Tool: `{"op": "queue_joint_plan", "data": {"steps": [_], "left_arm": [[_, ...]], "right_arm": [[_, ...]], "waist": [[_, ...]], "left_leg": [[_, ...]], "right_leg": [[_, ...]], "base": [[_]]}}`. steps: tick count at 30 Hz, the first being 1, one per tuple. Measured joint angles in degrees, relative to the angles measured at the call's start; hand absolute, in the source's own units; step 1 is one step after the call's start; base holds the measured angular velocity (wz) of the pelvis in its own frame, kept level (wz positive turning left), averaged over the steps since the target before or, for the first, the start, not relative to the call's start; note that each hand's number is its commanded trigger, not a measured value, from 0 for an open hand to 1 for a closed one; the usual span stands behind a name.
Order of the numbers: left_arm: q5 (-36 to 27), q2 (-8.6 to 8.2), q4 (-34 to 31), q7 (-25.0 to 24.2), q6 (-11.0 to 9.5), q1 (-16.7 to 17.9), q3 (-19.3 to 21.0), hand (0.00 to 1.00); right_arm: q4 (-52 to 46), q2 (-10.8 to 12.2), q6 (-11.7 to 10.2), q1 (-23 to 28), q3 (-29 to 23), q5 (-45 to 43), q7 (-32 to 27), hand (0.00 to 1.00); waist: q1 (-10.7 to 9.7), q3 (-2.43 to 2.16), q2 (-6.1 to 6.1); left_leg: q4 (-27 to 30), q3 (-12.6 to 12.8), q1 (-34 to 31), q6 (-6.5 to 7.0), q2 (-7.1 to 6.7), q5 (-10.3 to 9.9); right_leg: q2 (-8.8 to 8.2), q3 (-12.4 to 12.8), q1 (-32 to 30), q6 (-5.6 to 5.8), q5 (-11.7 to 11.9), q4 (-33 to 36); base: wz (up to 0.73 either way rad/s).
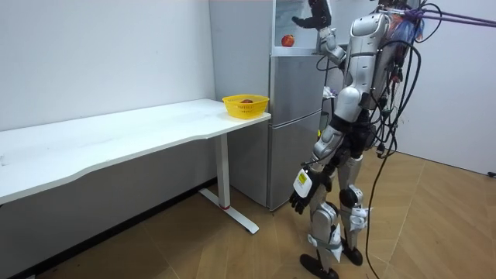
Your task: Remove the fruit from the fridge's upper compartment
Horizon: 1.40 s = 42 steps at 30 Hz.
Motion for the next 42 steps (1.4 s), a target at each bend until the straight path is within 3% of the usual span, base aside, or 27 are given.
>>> {"op": "queue_joint_plan", "data": {"steps": [4, 13, 15, 21, 25, 29, 36, 42], "left_arm": [[-0.02, -0.40, 1.24, 0.02, -0.06, 0.54, 0.01, 0.00], [-0.01, -0.50, 1.97, -0.08, -0.21, 0.71, 0.04, 0.00], [0.02, -0.51, 1.98, -0.10, -0.22, 0.89, 0.54, 0.00], [0.07, -0.25, 1.95, -0.28, -0.18, 0.97, 4.16, 0.00], [0.15, 0.09, 1.78, -0.75, -0.20, 1.02, 5.04, 0.00], [0.13, 0.31, 1.62, -1.55, -0.09, 1.09, 7.75, 0.00], [0.21, 0.91, 1.43, -1.56, 0.03, 1.13, 8.48, 0.00], [0.08, 1.20, -1.56, -1.93, 0.35, 2.47, 8.89, 0.00]], "right_arm": [[0.02, 0.00, -0.29, 0.46, -3.12, 0.50, -2.41, 0.00], [0.95, -1.92, -1.87, 1.90, -7.79, 2.77, -5.40, 0.00], [1.74, -3.77, -2.09, 1.90, -9.45, 6.07, -5.54, 0.00], [7.57, -5.35, -1.83, 1.89, -14.93, 15.15, -4.27, 0.00], [12.01, -6.05, -0.78, 1.88, -17.40, 19.24, -3.00, 0.00], [15.59, -9.12, 0.85, 1.35, -17.61, 25.41, -0.89, 0.00], [26.40, -12.31, 5.32, -6.41, -17.60, 25.24, 1.72, 0.00], [28.66, -16.55, 6.61, -9.67, -17.47, 26.45, 5.46, 0.00]], "waist": [[-1.39, 0.09, 0.29], [-2.18, 0.12, 0.23], [-2.35, 0.08, -0.10], [-3.09, 0.35, -1.77], [-3.01, 0.29, -2.31], [-3.00, 0.12, -2.57], [-3.17, 0.19, -2.60], [-3.29, 0.16, -2.99]], "left_leg": [[-0.10, 0.26, 1.00, -0.05, 0.31, -0.02], [0.44, 0.20, 1.11, -0.07, 0.31, -0.01], [0.44, 0.19, 1.12, -0.06, 0.26, 0.00], [0.39, 0.81, 1.69, -0.10, 0.22, 0.00], [0.39, 0.70, 1.80, -0.11, 0.19, -0.02], [0.35, 0.22, 1.69, -0.18, 0.16, -0.06], [0.45, -0.03, 0.84, -0.31, 0.23, -0.13], [0.88, -0.73, 0.00, -0.30, 0.18, -0.13]], "right_leg": [[0.23, 0.94, 0.70, 0.00, 0.00, 0.03], [0.20, 0.97, 0.93, -0.01, 0.01, 0.09], [0.17, 0.92, 0.94, -0.02, 0.00, 0.10], [0.33, 0.95, 1.49, -0.08, -0.09, -0.96], [0.33, 0.84, 1.70, -0.07, -0.10, -1.09], [0.50, 0.85, 1.62, -0.07, -0.10, -1.67], [0.56, 0.39, 1.39, -0.10, -0.08, -1.36], [0.51, 0.27, 0.68, -0.10, -0.08, -0.82]], "base": [[-0.07], [0.00], [0.00], [0.00], [0.00], [0.01], [0.02], [0.07]]}}
